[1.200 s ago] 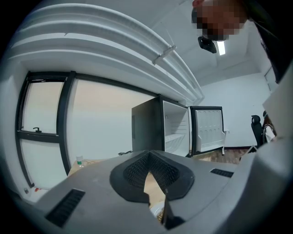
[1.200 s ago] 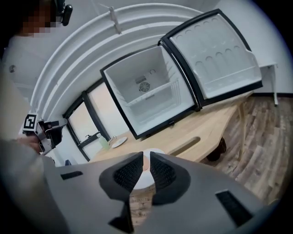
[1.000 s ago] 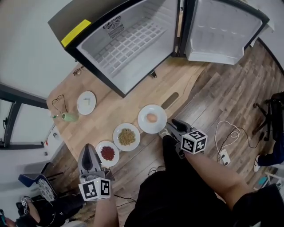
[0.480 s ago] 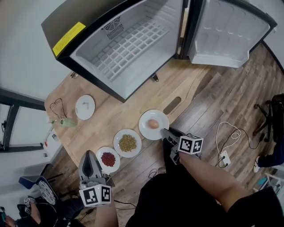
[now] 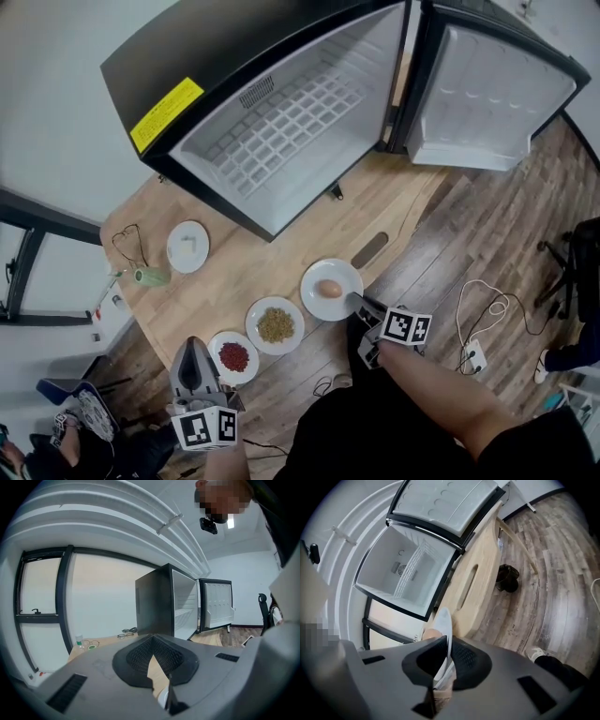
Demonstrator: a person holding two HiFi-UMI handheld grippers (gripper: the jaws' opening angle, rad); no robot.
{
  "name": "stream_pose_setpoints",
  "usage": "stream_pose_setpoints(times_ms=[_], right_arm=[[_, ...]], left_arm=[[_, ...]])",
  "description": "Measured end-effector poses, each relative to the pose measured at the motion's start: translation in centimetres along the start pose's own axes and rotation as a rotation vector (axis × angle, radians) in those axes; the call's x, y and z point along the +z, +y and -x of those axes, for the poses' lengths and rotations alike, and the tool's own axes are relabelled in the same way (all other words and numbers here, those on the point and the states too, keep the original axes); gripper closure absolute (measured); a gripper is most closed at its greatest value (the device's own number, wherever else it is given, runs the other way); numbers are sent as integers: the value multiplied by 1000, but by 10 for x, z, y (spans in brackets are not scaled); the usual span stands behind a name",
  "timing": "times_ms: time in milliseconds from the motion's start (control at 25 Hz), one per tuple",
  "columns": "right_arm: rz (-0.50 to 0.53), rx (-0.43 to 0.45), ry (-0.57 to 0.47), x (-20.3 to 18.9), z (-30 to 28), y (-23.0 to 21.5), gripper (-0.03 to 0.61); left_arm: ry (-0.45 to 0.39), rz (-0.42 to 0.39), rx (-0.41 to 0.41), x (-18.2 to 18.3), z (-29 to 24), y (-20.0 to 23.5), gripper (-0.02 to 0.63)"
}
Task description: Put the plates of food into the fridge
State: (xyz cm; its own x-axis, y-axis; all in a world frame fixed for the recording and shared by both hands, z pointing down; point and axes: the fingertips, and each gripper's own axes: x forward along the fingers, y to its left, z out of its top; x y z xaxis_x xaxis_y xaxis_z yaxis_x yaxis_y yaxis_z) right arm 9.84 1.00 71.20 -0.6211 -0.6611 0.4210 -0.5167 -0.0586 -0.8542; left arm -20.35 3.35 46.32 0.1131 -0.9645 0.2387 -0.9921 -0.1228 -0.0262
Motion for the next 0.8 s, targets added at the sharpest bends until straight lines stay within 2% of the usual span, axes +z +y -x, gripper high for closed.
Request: stream_pose_setpoints(times_ms=[560,800], right_arm=[[-17,65,-33,42,18,28,548],[-26,113,-59,73,29,56,548]], left_arm=[[-37,-1,-33,20,-24,-15,611],[-55,-5,-39,36,-36,-26,611]])
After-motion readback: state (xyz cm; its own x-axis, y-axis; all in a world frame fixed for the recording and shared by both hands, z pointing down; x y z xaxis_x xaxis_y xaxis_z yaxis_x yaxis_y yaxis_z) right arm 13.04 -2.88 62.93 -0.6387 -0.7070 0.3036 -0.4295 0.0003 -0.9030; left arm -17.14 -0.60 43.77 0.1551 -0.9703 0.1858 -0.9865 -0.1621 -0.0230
